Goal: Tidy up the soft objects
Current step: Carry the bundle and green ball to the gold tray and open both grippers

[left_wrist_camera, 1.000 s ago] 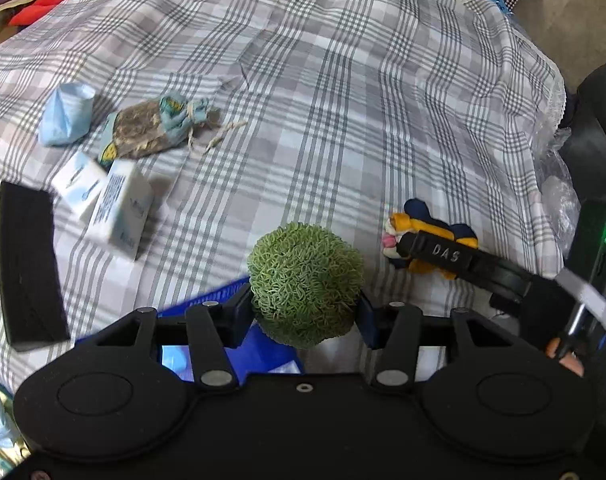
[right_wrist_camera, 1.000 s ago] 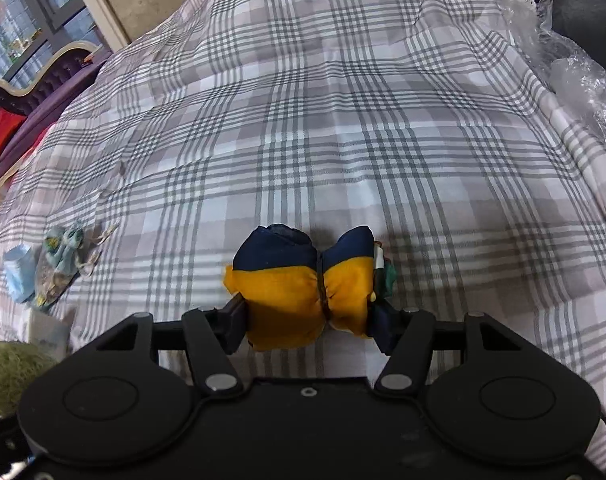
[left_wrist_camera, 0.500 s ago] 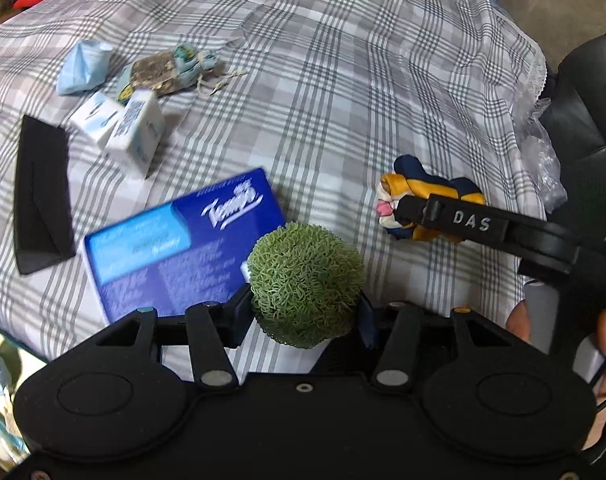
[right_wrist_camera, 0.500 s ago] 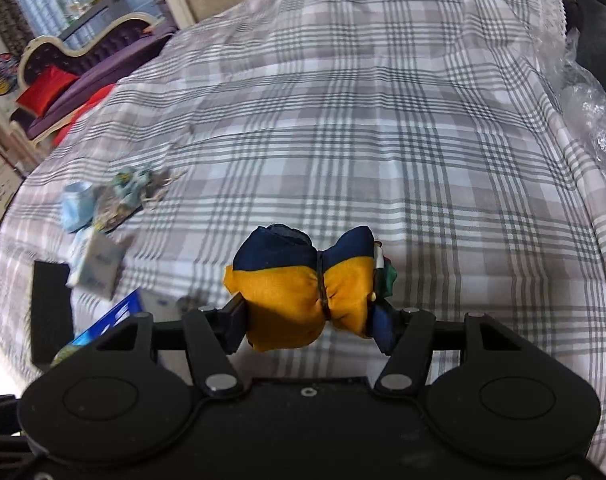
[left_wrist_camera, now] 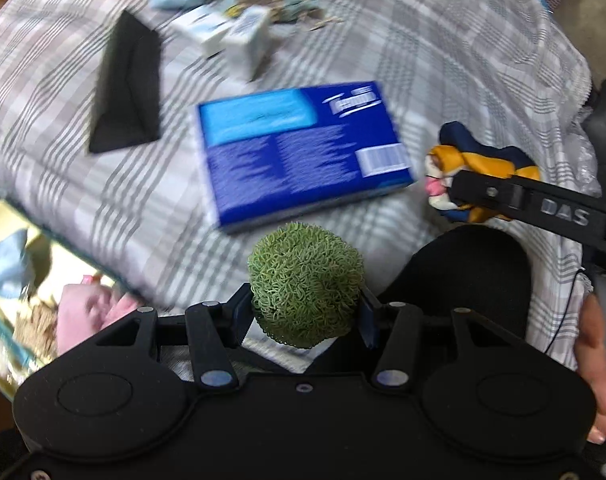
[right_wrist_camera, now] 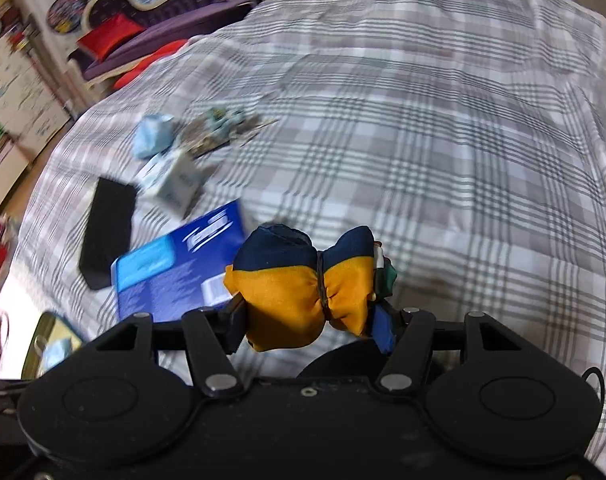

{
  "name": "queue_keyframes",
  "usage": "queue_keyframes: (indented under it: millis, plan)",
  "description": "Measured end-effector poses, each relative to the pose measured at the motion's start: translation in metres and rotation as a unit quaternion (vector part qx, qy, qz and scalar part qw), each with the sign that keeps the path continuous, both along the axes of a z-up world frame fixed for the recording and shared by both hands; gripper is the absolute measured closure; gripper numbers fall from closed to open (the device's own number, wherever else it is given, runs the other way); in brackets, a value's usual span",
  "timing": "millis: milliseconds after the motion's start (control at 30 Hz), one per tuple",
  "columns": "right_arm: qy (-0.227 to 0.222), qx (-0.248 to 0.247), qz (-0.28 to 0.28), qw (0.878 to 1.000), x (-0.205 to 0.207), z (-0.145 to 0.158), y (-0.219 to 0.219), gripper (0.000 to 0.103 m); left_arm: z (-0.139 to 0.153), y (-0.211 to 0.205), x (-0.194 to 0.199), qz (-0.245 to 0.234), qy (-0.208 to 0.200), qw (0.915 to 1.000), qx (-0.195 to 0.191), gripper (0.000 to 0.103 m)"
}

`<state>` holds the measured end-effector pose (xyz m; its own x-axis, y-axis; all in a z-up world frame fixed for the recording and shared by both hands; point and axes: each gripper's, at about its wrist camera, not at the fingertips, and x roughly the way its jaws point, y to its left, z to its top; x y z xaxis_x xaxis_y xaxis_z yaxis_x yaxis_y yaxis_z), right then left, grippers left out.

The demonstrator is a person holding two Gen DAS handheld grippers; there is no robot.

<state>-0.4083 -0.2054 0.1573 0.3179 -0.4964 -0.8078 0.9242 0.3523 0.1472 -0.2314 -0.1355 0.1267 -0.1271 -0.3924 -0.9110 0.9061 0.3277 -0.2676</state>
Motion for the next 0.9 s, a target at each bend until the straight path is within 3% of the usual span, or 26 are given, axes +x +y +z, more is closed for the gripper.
queue_keyframes:
  millis: [367, 667, 900]
  plan:
    - [0.021, 0.046, 0.123, 0.991, 0.065, -0.019, 0.056, 0.043, -0.027, 0.061, 0.061, 0.106, 0.015, 0.9939, 0.025, 0.052]
    - [0.034, 0.068, 0.225, 0.971, 0.153, -0.028, 0.094, 0.043, -0.039, 0.104, 0.144, 0.217, 0.008, 0.9750, 0.048, 0.052]
    - [0.049, 0.082, 0.275, 0.957, 0.219, -0.042, 0.113, 0.043, -0.054, 0.131, 0.217, 0.296, 0.000, 0.9530, 0.063, 0.052]
